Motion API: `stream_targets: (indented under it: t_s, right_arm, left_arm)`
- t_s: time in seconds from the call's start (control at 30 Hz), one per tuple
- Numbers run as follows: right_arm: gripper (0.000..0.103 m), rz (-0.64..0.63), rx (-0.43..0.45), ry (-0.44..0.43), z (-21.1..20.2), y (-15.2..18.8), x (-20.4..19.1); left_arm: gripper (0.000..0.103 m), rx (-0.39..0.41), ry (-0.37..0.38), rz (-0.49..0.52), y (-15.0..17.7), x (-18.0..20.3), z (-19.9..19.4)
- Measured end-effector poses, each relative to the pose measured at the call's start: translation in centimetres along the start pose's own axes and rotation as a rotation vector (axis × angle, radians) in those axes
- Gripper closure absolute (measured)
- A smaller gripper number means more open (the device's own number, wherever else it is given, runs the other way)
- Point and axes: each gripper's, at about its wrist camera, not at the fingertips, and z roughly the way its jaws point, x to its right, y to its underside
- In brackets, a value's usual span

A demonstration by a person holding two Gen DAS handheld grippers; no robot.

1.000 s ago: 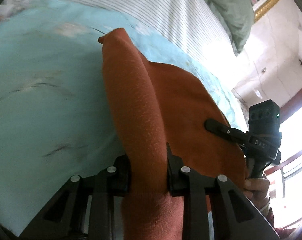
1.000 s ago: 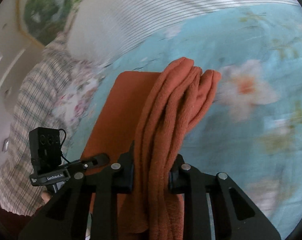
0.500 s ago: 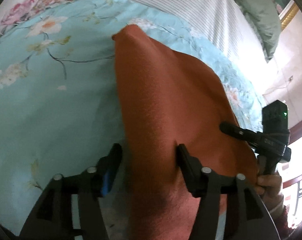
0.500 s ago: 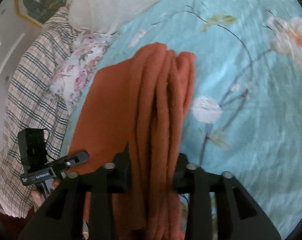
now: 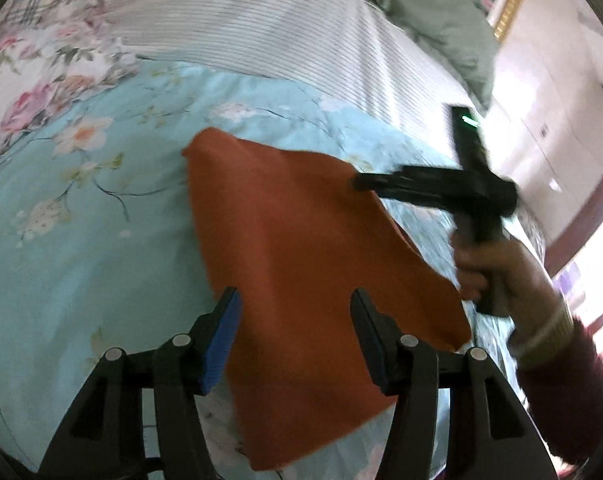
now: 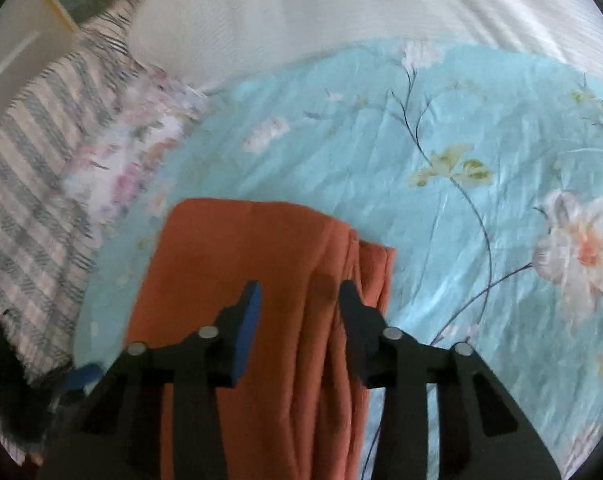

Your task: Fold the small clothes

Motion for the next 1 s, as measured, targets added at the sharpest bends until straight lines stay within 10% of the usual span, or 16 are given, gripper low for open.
stream_targets:
  t_s: [0.1,0.33,0.63,1.0]
  right_arm:
    - [0.090,-0.010,-0.029,0.036,1.3,-0.1,0.2]
    - [0.091,0.010,0.197,-0.062,-6.4,0.9,0.1]
    - [0.086,0.113,0.072,0.015,-0.5,2.6,4.8]
    - [0.083,0.046,0.182,-0.043,-7.0,3.9,0.3]
  left_arm:
    - [0.050,-0.035,0.020,0.020,0.5,0.8,1.1]
    - [0.051,-0.051,0.053,0.057,0.7,1.8,1.4]
    - [0.050,-0.122,-0.014,0.089,2.3,3.0,4.5]
    - [0.043,-0.045,0.012,-0.233,-5.9,-5.9,5.1]
